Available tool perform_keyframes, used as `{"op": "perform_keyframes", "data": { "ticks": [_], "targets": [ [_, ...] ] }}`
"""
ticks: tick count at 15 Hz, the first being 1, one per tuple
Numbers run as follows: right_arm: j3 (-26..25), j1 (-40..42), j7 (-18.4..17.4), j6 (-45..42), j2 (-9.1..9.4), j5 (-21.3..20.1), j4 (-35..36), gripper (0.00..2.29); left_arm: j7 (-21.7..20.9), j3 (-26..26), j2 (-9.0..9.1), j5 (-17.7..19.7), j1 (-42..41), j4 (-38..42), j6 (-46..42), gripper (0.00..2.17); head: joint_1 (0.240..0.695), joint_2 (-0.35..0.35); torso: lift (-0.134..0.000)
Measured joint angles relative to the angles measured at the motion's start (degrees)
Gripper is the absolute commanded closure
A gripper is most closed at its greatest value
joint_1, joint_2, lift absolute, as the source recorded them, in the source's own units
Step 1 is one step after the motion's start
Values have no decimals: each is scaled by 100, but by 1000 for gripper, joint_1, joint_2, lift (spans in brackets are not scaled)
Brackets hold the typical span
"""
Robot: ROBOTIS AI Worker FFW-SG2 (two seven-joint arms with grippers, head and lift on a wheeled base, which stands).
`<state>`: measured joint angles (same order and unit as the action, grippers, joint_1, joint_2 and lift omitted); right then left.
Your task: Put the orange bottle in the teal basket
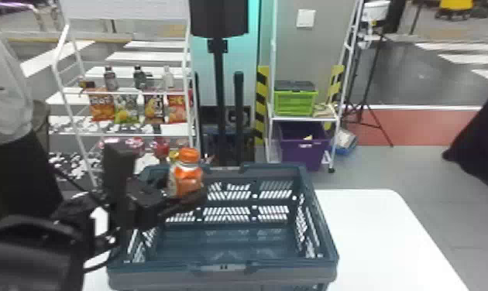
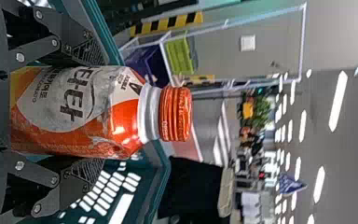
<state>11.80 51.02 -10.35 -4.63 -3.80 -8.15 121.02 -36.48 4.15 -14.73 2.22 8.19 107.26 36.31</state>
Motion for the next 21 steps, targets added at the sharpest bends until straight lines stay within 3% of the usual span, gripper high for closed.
{"op": "perform_keyframes", "data": {
  "ticks": [3, 6, 11, 17, 20, 21],
  "targets": [
    [-47, 75, -35, -56, 58, -10, -37, 127, -972, 542, 86, -565, 923, -1117, 143, 512, 499, 0, 0],
    [-79, 142, -84, -122, 120, -33, -54, 127, -1736, 863, 458, -1526, 1546, -2120, 142, 512, 499, 0, 0],
    [-89, 182, -106, -173, 185, -73, -78, 127, -2139, 1468, 817, -2706, 2185, -3528, -130, 515, 499, 0, 0],
    [-89, 221, -141, -236, 212, -91, -93, 127, -2214, 1939, 1295, -3973, 2634, -5005, -779, 512, 499, 0, 0],
    [-87, 231, -151, -244, 213, -100, -97, 127, -2271, 2010, 1393, -4337, 2667, -5247, -952, 464, 499, 0, 0],
    [-86, 232, -151, -244, 213, -104, -97, 127, -2260, 2035, 1400, -4396, 2671, -5266, -958, 306, 499, 0, 0]
  ]
}}
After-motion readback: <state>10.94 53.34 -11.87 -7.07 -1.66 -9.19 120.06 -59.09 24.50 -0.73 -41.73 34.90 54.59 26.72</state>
